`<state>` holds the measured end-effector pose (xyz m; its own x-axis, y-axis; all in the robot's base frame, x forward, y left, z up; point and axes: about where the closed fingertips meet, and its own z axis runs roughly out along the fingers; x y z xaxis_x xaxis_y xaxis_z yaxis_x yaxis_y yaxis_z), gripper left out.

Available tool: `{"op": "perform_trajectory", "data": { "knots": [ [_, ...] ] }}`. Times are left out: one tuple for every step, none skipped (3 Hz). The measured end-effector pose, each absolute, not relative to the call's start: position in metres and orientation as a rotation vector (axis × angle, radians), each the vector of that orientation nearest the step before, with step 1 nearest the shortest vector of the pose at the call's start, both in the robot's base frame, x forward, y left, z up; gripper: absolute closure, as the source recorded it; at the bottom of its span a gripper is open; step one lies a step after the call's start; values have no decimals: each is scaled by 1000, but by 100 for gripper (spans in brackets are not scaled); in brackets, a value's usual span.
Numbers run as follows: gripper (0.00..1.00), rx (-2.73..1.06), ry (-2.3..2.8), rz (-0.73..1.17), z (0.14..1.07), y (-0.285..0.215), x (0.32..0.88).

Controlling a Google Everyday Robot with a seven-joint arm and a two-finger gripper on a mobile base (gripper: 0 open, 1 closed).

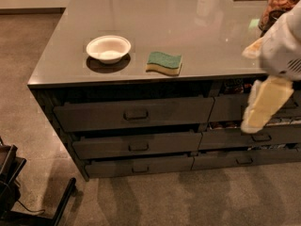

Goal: Open top drawer

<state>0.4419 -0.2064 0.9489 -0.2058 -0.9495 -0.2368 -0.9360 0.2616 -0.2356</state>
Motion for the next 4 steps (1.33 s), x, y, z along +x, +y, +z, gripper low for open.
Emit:
{"op": "perform_trajectory", "data": {
  "knots": [
    [0, -1756, 2168, 18, 892, -183, 450],
    [0, -1770, 2140, 87, 837, -164, 462],
    [0, -1751, 2122, 151, 773, -142, 484],
    [0, -1726, 2105, 133, 774, -140, 493]
  ]
}}
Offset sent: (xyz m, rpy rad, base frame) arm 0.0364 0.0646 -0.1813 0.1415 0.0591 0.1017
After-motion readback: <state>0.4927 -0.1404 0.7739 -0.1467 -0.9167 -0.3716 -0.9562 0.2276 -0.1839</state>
